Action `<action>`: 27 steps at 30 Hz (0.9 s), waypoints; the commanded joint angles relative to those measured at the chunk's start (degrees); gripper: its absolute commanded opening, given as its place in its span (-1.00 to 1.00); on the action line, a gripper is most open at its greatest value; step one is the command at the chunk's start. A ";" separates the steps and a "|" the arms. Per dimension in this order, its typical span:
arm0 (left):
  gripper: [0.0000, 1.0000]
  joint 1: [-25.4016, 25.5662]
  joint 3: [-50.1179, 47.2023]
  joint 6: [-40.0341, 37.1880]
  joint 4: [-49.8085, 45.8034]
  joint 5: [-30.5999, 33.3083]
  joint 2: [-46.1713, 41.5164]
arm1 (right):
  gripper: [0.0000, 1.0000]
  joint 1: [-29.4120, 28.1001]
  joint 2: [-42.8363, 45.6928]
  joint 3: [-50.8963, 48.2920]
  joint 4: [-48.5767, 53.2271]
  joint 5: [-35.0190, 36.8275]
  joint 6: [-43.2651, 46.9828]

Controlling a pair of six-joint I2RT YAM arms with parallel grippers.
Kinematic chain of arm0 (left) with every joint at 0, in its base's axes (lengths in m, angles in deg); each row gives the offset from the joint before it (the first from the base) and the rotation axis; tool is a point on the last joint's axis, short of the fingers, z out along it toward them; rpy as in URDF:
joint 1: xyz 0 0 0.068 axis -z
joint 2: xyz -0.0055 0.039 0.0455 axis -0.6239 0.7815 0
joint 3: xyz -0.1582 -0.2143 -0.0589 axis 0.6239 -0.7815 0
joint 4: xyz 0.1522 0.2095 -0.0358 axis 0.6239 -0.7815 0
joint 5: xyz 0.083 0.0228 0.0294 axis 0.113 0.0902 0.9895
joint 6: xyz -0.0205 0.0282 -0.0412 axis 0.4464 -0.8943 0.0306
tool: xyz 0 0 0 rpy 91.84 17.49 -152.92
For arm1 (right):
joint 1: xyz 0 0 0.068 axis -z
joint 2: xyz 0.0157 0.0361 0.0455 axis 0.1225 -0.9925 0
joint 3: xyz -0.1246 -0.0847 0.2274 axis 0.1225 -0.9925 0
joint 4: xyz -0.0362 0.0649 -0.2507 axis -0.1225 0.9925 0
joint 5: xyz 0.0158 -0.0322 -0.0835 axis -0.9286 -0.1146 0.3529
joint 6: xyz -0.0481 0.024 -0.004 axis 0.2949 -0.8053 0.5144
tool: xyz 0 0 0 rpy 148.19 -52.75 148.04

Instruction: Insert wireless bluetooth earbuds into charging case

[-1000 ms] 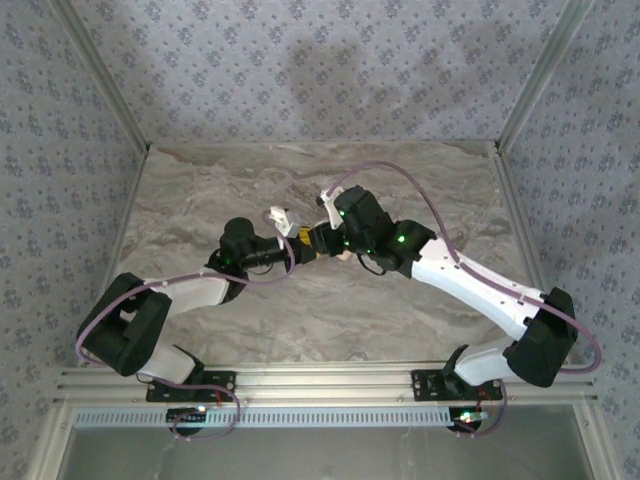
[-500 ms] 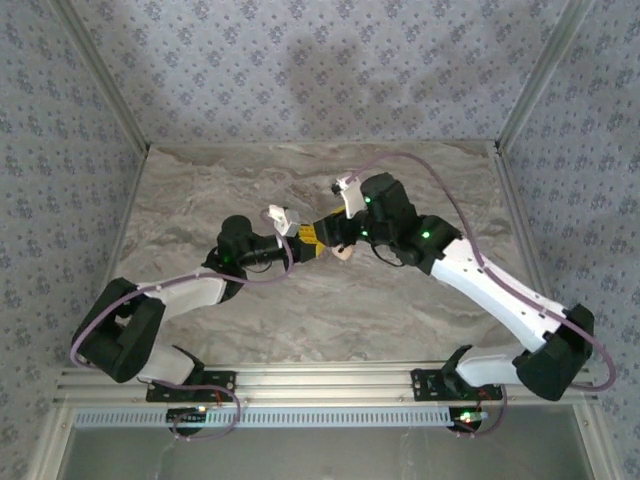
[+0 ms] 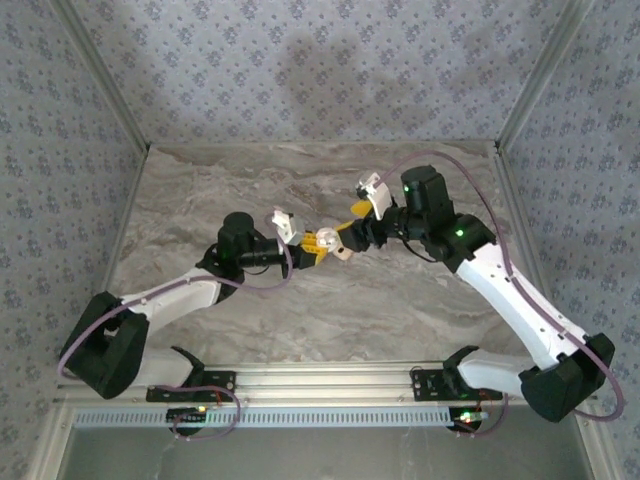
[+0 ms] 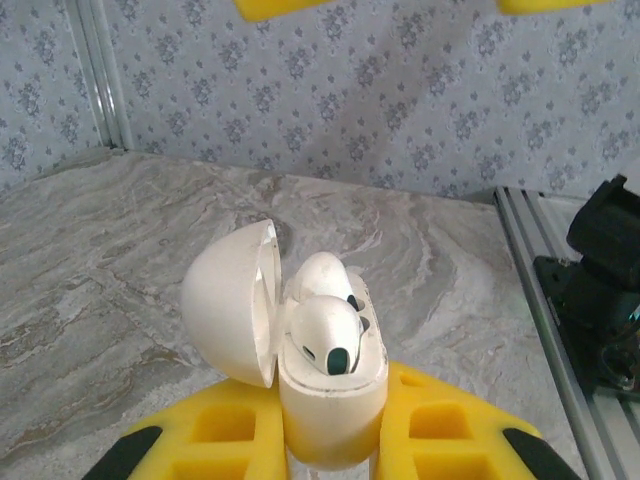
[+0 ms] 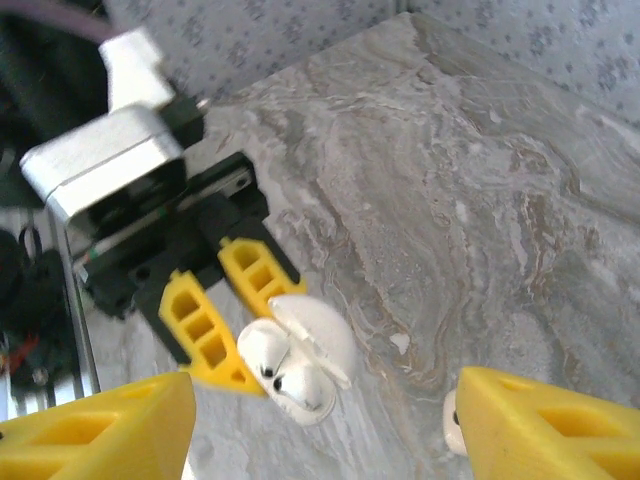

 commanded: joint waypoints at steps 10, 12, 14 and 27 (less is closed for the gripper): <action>-0.65 1.75 5.81 -16.82 -20.45 -1.22 -4.04 | 0.71 -1.13 1.74 4.67 20.31 4.48 29.56; -0.65 1.96 6.37 -18.95 -22.75 -1.06 -4.49 | 0.72 -2.67 0.34 6.05 22.79 6.71 32.29; -0.65 2.20 7.12 -21.07 -25.20 -0.94 -4.75 | 0.73 -4.30 -1.35 6.80 23.69 8.22 33.79; -0.65 2.75 8.78 -23.62 -27.69 -1.22 -4.82 | 0.73 -8.93 -10.66 10.13 20.60 4.17 35.92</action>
